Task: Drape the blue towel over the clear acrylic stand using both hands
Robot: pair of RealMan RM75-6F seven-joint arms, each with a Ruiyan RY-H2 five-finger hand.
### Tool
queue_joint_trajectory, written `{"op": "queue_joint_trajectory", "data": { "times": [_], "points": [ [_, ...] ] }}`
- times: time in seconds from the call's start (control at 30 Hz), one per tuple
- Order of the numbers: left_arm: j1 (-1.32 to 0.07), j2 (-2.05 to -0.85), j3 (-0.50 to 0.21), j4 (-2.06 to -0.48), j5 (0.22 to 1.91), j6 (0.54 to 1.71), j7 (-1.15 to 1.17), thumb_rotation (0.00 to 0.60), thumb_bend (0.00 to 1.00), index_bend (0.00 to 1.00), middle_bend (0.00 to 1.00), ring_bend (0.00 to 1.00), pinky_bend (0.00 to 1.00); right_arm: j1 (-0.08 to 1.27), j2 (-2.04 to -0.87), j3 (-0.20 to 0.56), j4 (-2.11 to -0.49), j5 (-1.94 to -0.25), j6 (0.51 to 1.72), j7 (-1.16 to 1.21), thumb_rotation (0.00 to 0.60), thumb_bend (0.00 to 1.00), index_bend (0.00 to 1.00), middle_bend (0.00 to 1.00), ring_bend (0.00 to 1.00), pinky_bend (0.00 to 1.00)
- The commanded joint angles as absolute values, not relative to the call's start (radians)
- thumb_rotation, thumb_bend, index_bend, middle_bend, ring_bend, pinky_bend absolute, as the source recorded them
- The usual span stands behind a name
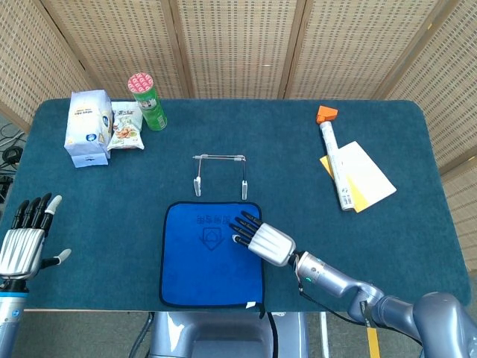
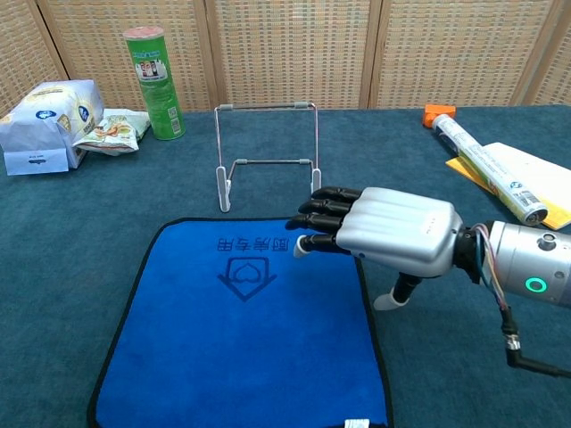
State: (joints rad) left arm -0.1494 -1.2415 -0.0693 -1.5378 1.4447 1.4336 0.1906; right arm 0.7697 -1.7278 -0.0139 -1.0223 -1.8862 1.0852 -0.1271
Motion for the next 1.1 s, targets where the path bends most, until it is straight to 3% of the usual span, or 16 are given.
{"op": "queue_joint_trajectory", "data": {
  "times": [0.03,0.97,1.1],
  "points": [
    [-0.150,-1.242,-0.070,-1.537,1.442,1.433,0.191,0.600,0.00,0.00,0.00,0.00,0.00,0.775,-1.733,-0.016,-1.014,-1.879,1.084,-0.132,0.600,0.00,0.20,0.09,0.00,0.00],
    [-0.150,-1.232,-0.069,-1.542,1.438,1.434,0.168,0.600,0.00,0.00,0.00,0.00,0.00,0.816,-1.826,-0.026,-0.932,-1.833,1.101,-0.138,0.600,0.00,0.20,0.12,0.00,0.04],
    [-0.150,-1.230,-0.068,-1.543,1.439,1.435,0.165,0.600,0.00,0.00,0.00,0.00,0.00,0.822,-1.833,-0.026,-0.932,-1.830,1.102,-0.147,0.600,0.01,0.25,0.12,0.00,0.05]
  ]
}}
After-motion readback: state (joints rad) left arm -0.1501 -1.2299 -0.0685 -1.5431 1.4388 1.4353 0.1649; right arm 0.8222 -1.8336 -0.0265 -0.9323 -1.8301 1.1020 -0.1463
